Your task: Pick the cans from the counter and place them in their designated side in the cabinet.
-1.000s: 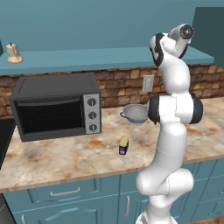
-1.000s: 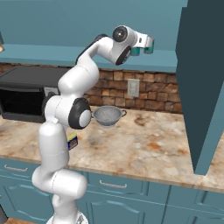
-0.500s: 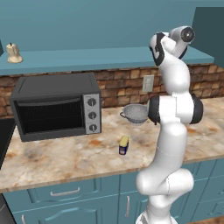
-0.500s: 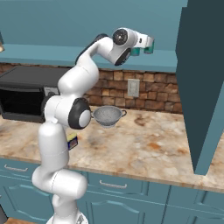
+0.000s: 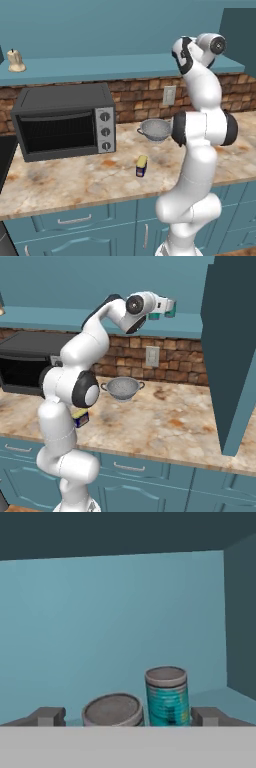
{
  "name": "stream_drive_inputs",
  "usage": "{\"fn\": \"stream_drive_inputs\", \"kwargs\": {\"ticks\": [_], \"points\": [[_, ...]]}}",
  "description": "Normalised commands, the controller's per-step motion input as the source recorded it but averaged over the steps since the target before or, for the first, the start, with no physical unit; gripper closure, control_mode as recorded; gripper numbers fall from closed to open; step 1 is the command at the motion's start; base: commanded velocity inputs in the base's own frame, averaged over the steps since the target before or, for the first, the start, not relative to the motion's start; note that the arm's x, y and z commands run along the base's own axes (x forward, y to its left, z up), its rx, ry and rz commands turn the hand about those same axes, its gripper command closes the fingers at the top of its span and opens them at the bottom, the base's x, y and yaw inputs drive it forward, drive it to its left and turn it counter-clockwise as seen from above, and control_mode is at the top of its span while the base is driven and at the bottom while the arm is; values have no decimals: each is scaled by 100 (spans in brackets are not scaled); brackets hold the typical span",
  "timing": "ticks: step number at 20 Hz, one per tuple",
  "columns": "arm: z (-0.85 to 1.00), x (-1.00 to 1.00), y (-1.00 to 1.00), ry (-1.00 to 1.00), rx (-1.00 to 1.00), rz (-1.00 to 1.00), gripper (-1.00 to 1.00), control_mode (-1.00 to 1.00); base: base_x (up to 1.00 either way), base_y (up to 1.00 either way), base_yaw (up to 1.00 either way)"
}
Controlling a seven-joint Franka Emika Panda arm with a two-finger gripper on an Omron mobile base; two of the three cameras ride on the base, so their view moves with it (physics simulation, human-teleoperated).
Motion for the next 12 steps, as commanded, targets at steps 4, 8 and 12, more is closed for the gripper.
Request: {"fn": "stream_drive_inputs", "kwargs": {"ticks": [4,8,12], "points": [[0,-49,0,-11,1,0,-100,-100,0,0,0],[0,-53,0,-11,0,0,-100,-100,0,0,0],[0,-48,3,-7,0,0,-100,-100,0,0,0]]}}
